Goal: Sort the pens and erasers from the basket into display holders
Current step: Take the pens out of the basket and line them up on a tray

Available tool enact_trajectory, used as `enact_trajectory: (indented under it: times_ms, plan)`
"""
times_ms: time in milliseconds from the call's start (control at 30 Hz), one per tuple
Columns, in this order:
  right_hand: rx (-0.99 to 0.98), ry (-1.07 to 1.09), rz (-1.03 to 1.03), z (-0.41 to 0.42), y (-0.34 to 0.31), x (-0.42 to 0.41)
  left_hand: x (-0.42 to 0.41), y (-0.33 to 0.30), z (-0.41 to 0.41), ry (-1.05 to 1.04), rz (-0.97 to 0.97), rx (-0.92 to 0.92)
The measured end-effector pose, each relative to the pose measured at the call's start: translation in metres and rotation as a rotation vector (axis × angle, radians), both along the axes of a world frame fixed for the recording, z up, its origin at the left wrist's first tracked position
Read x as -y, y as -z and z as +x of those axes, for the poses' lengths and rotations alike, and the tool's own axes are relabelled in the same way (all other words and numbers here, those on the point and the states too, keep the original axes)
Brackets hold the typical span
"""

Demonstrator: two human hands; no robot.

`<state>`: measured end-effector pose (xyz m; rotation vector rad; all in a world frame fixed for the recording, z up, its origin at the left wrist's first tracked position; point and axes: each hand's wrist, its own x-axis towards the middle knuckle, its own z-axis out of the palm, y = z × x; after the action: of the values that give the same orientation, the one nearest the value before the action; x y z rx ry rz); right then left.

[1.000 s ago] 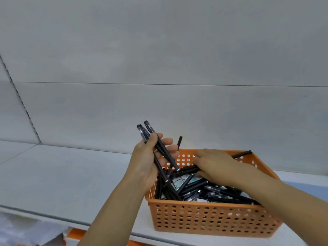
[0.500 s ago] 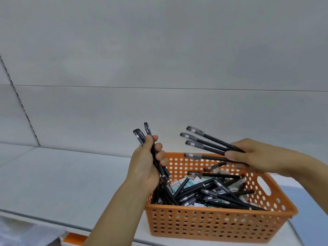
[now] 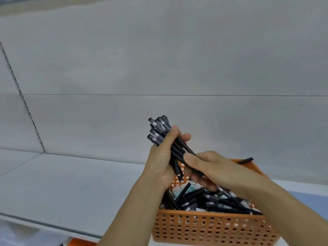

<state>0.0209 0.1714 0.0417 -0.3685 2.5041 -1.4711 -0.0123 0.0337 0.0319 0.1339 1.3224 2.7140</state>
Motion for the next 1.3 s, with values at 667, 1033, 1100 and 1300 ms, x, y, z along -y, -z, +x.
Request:
enact_trajectory:
  times_ms: [667,1033,1100,1300]
  plan:
    - [-0.252,-0.284,0.988,-0.043,0.040,0.004,0.047,0.004,0.007,-0.203,0.090,0.019]
    - [-0.269,-0.377,0.948,-0.024,0.028,-0.006,0.062,0.018,0.008,-0.209,0.090,0.067]
    - [-0.282,-0.377,1.026,-0.019,0.033,-0.006,0.058,0.017,0.007,-0.183,0.101,0.070]
    - [-0.427,-0.252,1.077,-0.025,0.032,-0.015,0.053,0.016,0.004,-0.131,0.093,0.073]
